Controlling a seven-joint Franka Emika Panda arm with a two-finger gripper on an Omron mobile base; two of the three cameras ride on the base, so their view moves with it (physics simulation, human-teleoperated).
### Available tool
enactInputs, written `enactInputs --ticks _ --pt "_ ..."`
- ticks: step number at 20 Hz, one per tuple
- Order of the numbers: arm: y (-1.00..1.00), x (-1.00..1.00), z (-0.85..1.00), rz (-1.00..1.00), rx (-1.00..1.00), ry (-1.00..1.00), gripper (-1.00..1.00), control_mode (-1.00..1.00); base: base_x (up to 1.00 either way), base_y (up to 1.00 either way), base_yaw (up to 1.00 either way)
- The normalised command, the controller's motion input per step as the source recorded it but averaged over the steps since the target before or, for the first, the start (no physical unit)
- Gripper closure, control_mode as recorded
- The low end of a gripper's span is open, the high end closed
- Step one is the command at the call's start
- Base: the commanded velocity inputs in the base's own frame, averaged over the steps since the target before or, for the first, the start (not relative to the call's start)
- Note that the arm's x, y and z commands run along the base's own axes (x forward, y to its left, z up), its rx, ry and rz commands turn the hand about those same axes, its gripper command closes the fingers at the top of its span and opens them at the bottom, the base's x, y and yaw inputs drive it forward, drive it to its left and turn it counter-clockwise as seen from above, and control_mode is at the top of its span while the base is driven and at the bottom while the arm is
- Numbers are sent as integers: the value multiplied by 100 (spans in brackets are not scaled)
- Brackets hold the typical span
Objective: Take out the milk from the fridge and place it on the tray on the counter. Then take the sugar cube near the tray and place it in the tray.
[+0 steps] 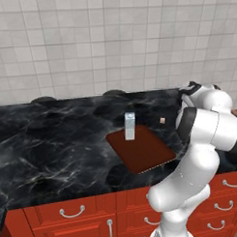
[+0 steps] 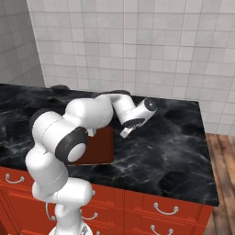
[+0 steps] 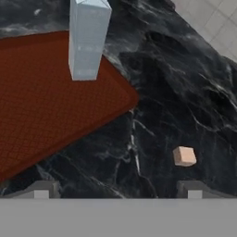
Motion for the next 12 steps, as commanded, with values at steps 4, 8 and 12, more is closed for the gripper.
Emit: enactInputs --ticks 4,8,12 --pt "0 19 -14 1 1 -16 -100 -100 0 0 0" --pt "-2 49 -16 12 7 0 -100 -100 0 0 0" --pt "-1 40 -6 13 12 0 -100 -100 0 0 0"
